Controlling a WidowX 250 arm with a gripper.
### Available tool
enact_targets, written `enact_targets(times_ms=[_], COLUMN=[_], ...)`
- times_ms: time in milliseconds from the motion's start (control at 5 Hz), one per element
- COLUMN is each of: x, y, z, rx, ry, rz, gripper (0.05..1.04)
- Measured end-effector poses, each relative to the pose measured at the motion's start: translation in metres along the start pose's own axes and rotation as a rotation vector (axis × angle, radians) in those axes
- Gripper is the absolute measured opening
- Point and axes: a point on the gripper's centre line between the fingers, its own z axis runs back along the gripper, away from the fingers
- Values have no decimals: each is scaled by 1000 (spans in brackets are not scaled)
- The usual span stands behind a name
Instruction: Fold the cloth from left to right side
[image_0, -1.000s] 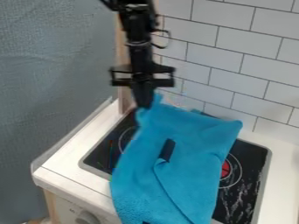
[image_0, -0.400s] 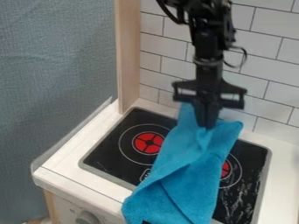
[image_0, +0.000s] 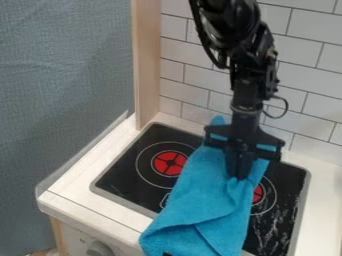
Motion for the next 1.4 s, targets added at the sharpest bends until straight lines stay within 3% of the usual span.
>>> enact_targets(times_ms=[400, 600, 800, 1200, 1400], x=[0, 0, 0, -3, -11], y=[0, -2, -4, -7, -1], z=[-2, 1, 16, 75, 86], rx=[3, -10, -26, -86, -65], ry=[7, 4, -24, -110, -128], rz=[2, -2, -12, -28, -26], gripper=[801, 1011, 1007, 999, 999])
